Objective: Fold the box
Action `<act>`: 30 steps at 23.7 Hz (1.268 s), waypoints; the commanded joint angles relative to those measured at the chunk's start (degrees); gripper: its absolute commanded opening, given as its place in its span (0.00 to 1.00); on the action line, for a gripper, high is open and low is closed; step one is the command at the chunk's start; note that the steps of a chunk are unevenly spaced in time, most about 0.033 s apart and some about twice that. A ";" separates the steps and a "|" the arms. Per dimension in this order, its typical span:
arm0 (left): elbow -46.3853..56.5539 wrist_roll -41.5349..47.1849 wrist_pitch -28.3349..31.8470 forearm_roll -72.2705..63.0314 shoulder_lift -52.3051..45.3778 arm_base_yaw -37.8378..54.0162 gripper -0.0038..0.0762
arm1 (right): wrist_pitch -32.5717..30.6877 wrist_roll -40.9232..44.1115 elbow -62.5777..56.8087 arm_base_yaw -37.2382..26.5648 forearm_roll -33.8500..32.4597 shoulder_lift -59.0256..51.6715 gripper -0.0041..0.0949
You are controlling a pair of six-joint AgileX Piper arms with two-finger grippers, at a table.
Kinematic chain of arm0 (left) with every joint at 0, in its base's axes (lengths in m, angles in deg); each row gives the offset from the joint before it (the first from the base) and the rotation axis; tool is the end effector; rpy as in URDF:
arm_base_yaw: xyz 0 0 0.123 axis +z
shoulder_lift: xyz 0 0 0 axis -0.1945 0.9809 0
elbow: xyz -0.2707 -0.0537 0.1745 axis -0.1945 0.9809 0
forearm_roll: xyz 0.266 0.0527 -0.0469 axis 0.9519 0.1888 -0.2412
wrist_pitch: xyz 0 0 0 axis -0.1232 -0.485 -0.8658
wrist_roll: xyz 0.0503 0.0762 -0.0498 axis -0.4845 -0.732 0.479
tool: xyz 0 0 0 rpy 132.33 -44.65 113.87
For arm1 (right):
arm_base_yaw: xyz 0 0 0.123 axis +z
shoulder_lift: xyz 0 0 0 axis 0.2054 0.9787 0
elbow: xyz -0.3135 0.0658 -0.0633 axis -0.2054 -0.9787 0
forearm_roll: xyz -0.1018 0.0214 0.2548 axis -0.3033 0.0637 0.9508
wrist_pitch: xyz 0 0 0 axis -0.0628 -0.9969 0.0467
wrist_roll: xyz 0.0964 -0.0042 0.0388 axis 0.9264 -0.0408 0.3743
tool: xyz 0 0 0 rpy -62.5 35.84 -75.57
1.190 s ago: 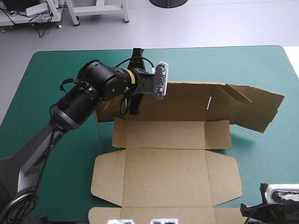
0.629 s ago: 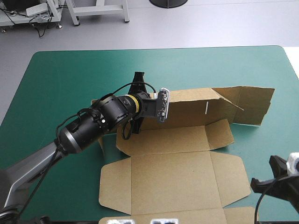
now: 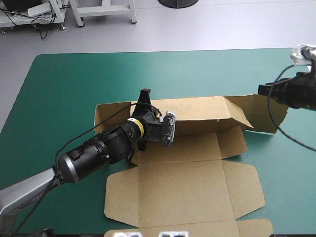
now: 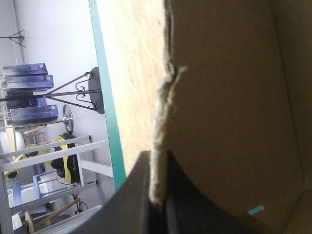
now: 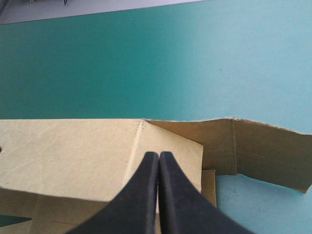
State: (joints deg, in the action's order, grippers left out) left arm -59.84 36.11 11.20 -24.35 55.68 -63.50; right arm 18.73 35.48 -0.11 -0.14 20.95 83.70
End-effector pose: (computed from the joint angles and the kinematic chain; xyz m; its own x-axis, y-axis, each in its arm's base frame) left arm 0.2365 -0.2476 0.3637 0.3205 0.9224 -0.2156 0.6020 -0.0226 0.7982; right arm 0.2202 0.0018 0.5059 -0.6270 0.1330 -0.7676 -0.1570 0.9435 0.2917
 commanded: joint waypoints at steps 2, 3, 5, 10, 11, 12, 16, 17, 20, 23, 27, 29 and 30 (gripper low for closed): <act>-0.36 2.87 -0.27 -1.59 -1.38 -0.38 0.03 | -0.03 -2.39 8.44 -0.03 3.74 9.77 0.04; -0.36 2.88 -0.27 -1.39 -1.38 -0.38 0.03 | -0.93 -2.39 10.65 -0.03 4.21 12.36 0.04; -0.36 2.88 -0.14 -1.39 -1.38 -0.38 0.03 | -5.05 -2.39 18.18 -0.03 4.35 19.66 0.04; -0.36 2.88 0.11 -1.25 -1.38 -0.38 0.03 | -5.04 -1.64 24.85 -0.03 3.76 28.47 0.04; -0.36 2.88 0.29 -0.93 -1.38 -0.38 0.03 | -5.04 -1.59 24.96 -0.03 2.93 29.42 0.04; -0.36 2.88 0.55 -0.65 -1.38 -0.38 0.03 | -5.04 -1.50 24.69 -0.03 1.83 30.32 0.04; -0.36 2.97 1.08 0.40 -1.38 -0.38 0.03 | -5.04 -1.71 21.50 -0.03 0.25 32.00 0.04; -0.36 4.92 1.37 1.88 -1.38 -0.38 0.03 | -5.04 -2.79 19.16 -0.03 0.21 32.25 0.04; -0.36 6.12 1.49 3.14 -1.38 -0.38 0.03 | -5.04 -4.76 15.83 -0.03 0.21 32.36 0.04; -0.36 7.14 1.58 3.14 -1.38 -0.38 0.03 | -5.04 -6.28 13.28 -0.03 0.21 32.36 0.04; -0.36 8.95 1.58 3.14 -1.38 -0.38 0.03 | -5.12 -7.19 12.22 0.23 3.08 31.78 0.02; -0.36 8.95 1.62 3.14 -1.28 -0.38 0.03 | -5.12 -8.00 10.28 1.04 3.23 30.71 0.02; -0.36 8.95 1.62 3.14 -1.28 -0.38 0.03 | -5.12 -8.57 9.20 1.04 3.23 30.16 0.02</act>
State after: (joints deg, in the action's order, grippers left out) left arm -59.42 43.73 12.72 -20.48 55.73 -63.50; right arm 15.44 28.81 9.84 0.46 21.52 118.02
